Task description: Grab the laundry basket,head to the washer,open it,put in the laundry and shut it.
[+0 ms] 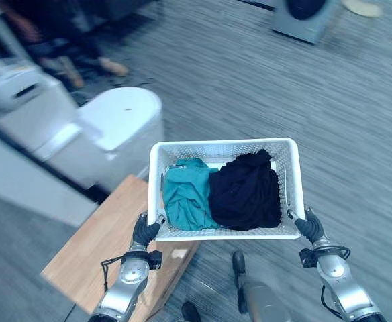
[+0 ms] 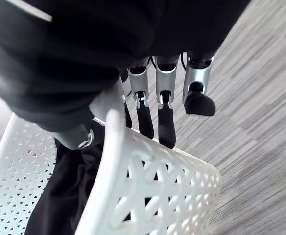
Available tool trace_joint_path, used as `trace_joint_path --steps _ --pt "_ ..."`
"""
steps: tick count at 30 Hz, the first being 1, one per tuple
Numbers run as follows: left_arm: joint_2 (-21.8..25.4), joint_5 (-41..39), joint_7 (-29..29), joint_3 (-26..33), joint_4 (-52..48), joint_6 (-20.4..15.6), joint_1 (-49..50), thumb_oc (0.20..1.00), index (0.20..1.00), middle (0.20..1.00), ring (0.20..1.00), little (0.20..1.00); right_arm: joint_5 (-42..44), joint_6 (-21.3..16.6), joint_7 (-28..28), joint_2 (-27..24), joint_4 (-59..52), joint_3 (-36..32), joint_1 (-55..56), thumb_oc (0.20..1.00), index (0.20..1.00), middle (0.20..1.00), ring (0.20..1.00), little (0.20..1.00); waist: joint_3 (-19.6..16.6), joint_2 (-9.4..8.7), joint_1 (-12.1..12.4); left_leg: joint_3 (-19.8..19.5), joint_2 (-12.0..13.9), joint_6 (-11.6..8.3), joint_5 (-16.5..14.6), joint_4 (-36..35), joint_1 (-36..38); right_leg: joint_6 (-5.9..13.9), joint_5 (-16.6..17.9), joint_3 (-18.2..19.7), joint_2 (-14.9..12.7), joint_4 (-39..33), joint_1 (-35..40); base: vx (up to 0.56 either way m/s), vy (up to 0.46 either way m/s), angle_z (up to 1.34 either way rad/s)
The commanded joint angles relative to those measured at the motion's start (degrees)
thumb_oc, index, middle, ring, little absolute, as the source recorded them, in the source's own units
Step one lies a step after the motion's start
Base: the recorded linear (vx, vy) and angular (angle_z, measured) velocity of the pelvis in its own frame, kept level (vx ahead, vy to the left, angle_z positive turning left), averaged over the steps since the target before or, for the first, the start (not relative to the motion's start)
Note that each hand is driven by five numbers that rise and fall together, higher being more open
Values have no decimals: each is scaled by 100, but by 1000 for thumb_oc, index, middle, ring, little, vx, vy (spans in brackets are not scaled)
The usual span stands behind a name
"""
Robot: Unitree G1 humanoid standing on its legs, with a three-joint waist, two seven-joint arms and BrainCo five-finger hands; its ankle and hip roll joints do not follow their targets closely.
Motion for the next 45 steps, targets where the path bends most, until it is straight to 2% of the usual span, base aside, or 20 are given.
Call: trace_joint_path --steps 1,2,5,7,8,9,11,12,14,18,21,23,24,27,28,30,34,38,44,45 --pt "-37 -457 -554 58 -502 -802 -248 200 200 200 200 200 643 -949 465 -304 -674 -99 -326 200 200 200 200 200 -257 111 331 -633 150 -64 -384 524 -313 532 -734 -666 -338 9 570 25 -131 -228" --pt "-72 -412 -577 33 -491 -784 -227 200 200 200 200 200 617 -944 485 -298 -677 -85 -325 200 200 200 200 200 -305 95 331 -437 168 -71 -400 545 -243 493 -722 -881 -397 6 628 196 -217 -202" --pt "-155 -251 -660 17 -412 -733 -97 200 200 200 200 200 572 -899 522 -325 -664 -173 -152 200 200 200 200 200 -415 93 165 -172 283 -114 -635 841 7 524 -696 -436 -276 -81 579 237 -221 -76" --pt "-176 -206 -668 -43 -407 -755 -96 200 200 200 200 200 656 -919 491 -388 -676 -200 -138 200 200 200 200 200 -413 111 96 -166 523 -192 -619 1601 -74 419 -808 -221 -87 -213 760 227 -279 -60" --pt "-224 -257 -607 -106 -433 -783 -98 200 200 200 200 200 755 -930 435 -498 -650 -177 -196 200 200 200 200 200 -280 131 224 -651 783 -376 -268 2684 -400 217 -956 9 209 -326 1012 216 -281 -62" --pt "-226 -258 -605 -110 -431 -785 -104 200 200 200 200 200 759 -931 434 -503 -646 -180 -200 200 200 200 200 200 -273 145 222 -674 823 -405 -276 2742 -427 197 -962 0 238 -340 1023 175 -264 -65" --pt "-309 -366 -529 -165 -382 -806 -85 200 200 200 200 200 772 -865 434 -545 -613 -147 -224 200 200 200 200 200 -149 41 440 -1653 387 -318 -465 3183 -1069 115 -1076 288 360 -414 1322 166 -157 -121" --pt "-307 -365 -528 -168 -381 -807 -85 200 200 200 200 200 772 -864 435 -544 -614 -148 -221 200 200 200 200 200 -150 41 438 -1655 385 -312 -474 3191 -1073 118 -1079 285 358 -414 1323 195 -111 -139" --pt "-354 -326 -470 -130 -340 -793 65 200 200 200 200 200 725 -868 403 -539 -589 -103 -268 200 200 200 200 200 -114 -78 654 -2013 -135 -114 -577 2725 -1603 184 -1027 574 329 -500 1467 247 -26 -89" --pt "-308 -265 -467 -63 -335 -738 127 200 200 200 200 200 673 -872 327 -516 -496 -15 -380 200 200 200 200 200 -150 67 876 -2170 -376 -167 255 1308 -1869 222 -1155 974 645 -610 1855 332 7 -80" --pt "-314 -221 -406 -71 -406 -737 80 200 200 200 200 200 677 -883 258 -455 -477 27 -433 200 200 200 200 200 -110 135 1005 -2159 -369 -196 526 916 -1974 179 -1438 1221 830 -479 2178 438 70 -44" --pt "-294 -192 -410 -80 -452 -749 90 200 200 200 200 200 621 -883 287 -393 -485 60 -419 200 200 200 200 200 -208 100 1027 -2216 -428 -80 476 972 -1886 228 -1558 1323 803 -407 2324 526 181 -45" --pt "-227 -182 -405 -102 -512 -756 129 200 200 200 200 200 542 -897 329 -287 -484 129 -446 200 200 200 200 200 -330 -45 1150 -2149 -536 120 258 1131 -1774 407 -1566 1433 675 141 2343 622 251 -38" --pt "-146 -169 -389 -91 -496 -742 79 200 200 200 200 200 499 -871 376 -244 -503 151 -509 200 200 200 200 200 -305 -72 1138 -2101 -538 267 107 1126 -1624 672 -1300 1456 585 1109 1867 293 163 -25" --pt "-86 -154 -349 -71 -495 -747 59 200 200 200 200 200 478 -881 380 -213 -509 152 -524 200 200 200 200 200 -258 -99 1095 -2069 -589 351 -18 1122 -1485 877 -1031 1412 492 1529 1666 150 95 -5" --pt "-66 -188 -332 -75 -494 -734 11 200 200 200 200 200 406 -844 429 -142 -545 175 -496 200 200 200 200 200 -177 28 999 -2046 -569 435 -152 906 -1082 881 -787 1139 362 1991 922 324 166 -2" --pt "-91 -290 -371 -12 -515 -732 54 200 200 200 200 200 447 -809 440 -134 -555 117 -411 200 200 200 200 200 -88 144 861 -2096 -578 372 -295 632 -650 693 -1053 663 170 1327 608 288 48 7" --pt "-176 -261 -369 112 -367 -757 12 200 200 200 200 200 476 -753 409 -81 -481 -63 -286 200 200 200 200 200 24 143 704 -2315 -565 165 -691 659 -140 852 -453 537 -197 -373 107 472 -127 25" --pt "-291 -252 -423 87 -277 -776 76 200 200 200 200 200 490 -786 479 -39 -454 -137 -113 200 200 200 200 200 -130 87 612 -2502 -581 42 -1102 721 366 887 -127 642 -342 -308 181 436 -154 38" --pt "-320 -331 -422 43 -264 -775 87 200 200 200 200 200 507 -779 473 -94 -440 -175 -36 200 200 200 200 200 -214 210 519 -2577 -333 -191 -903 1093 426 757 -209 685 -192 -58 233 451 -250 72"
